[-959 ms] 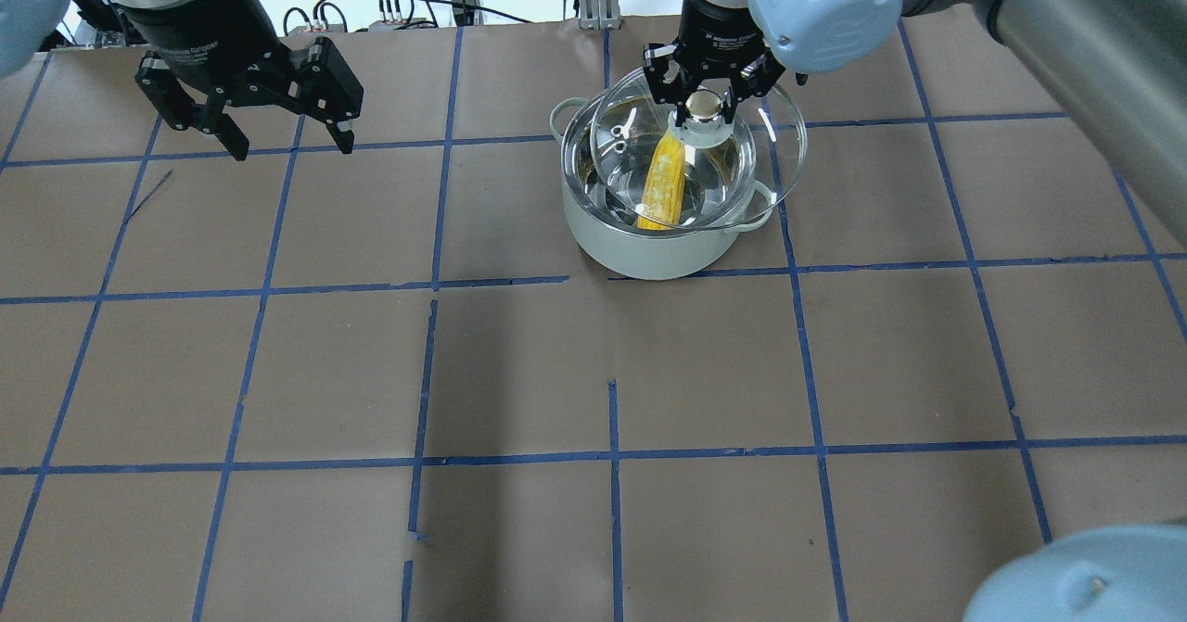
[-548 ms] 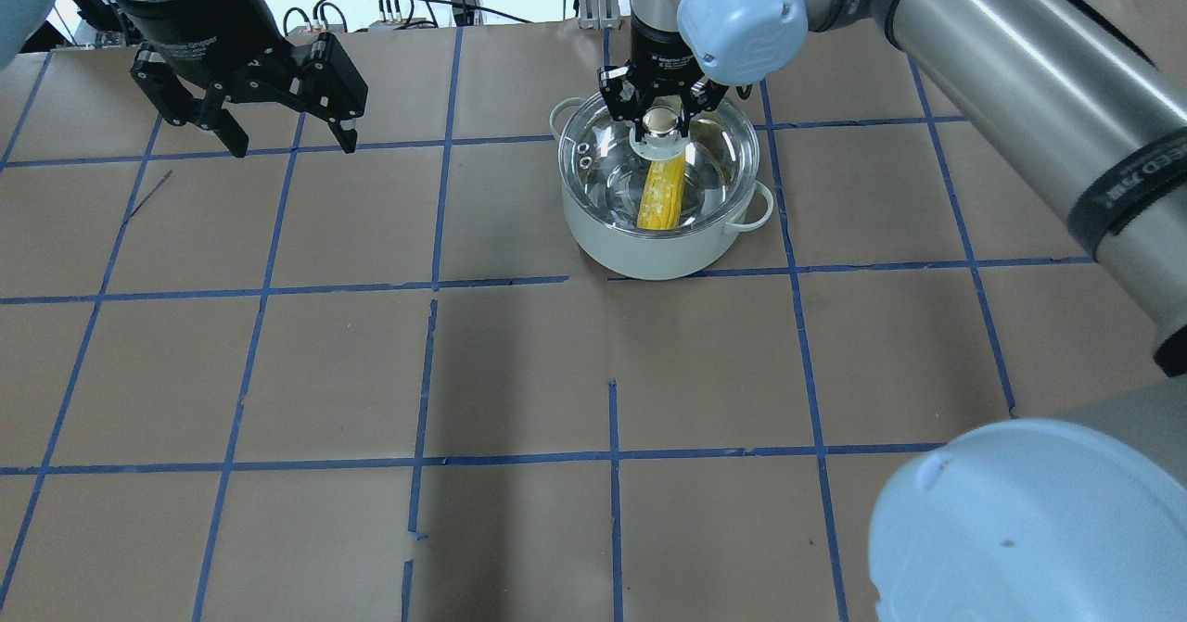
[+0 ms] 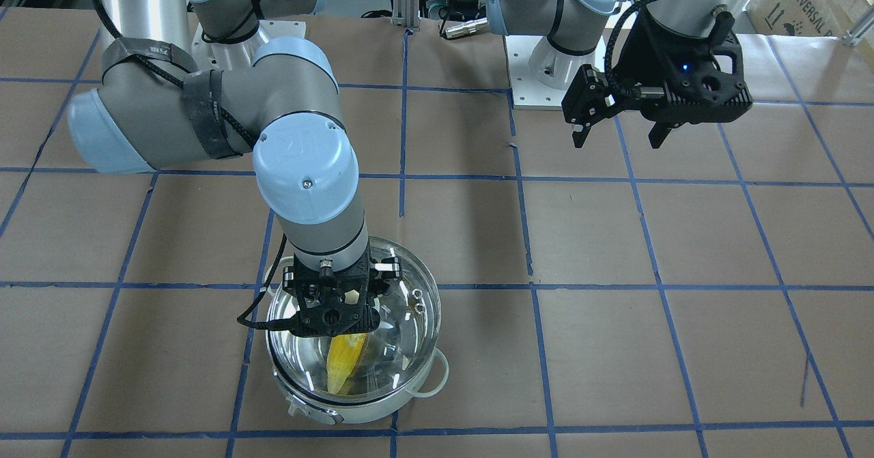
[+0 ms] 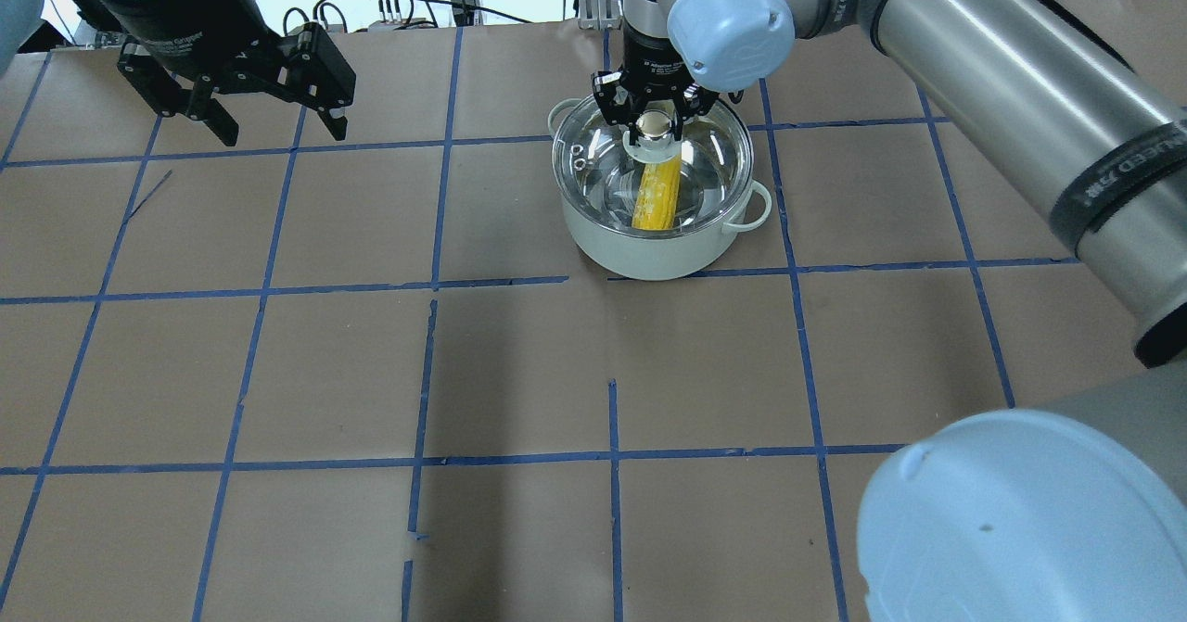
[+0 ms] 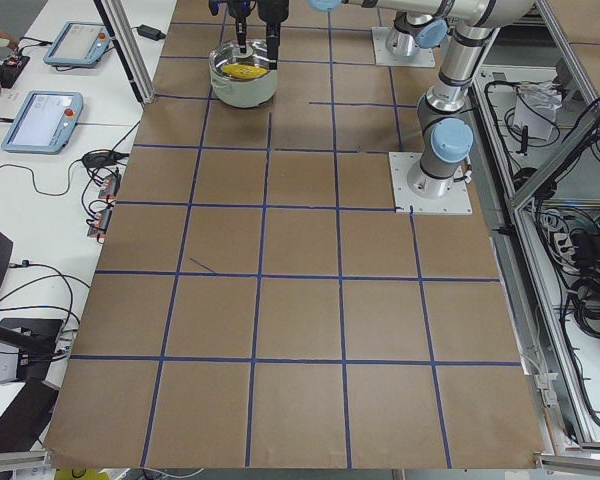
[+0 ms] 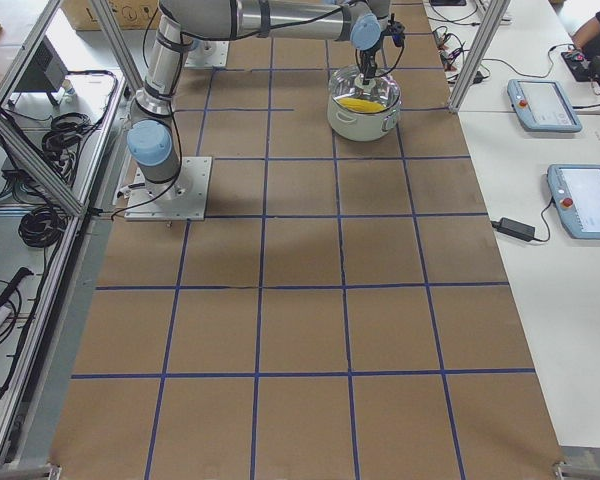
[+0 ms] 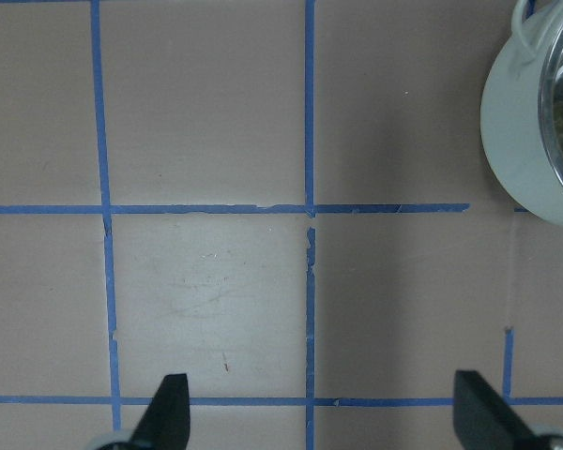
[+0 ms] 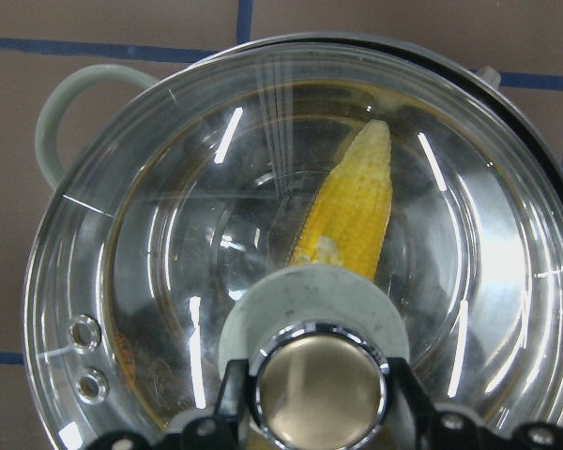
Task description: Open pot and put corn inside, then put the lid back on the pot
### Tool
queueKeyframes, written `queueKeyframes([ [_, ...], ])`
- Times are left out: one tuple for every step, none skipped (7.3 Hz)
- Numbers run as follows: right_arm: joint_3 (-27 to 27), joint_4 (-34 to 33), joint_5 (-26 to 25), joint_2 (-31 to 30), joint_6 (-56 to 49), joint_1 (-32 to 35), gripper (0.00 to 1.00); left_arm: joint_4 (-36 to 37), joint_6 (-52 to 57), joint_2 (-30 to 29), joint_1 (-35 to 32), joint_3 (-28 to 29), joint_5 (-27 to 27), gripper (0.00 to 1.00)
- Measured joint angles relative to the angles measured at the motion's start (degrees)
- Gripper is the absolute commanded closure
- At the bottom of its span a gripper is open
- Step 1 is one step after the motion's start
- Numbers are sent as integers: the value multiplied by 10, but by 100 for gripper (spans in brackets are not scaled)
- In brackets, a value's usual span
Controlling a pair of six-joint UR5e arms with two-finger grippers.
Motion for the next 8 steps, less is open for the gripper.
queueKeyframes([
  [-1,0,-2,0,-1,0,49,2,4,2,3,-5,1,0],
  [-2,0,-4,0,-1,-1,49,3,17,3,4,-8,3,0],
  [-2,0,-5,0,-2,-1,49,4,34,3,4,-7,5,0],
  [-2,0,-5,0,-2,-2,48,4,42,3,4,-7,5,0],
  [-2,0,-5,0,-3,-2,39,4,44,3,4,-6,4,0],
  [-2,0,-5,0,-4,-2,33,4,44,3,4,-7,3,0],
  [-2,0,-5,1,-5,-2,31,4,44,4,5,-8,3,0],
  [-2,-1,-6,1,-5,-2,30,4,43,4,5,-8,3,0],
])
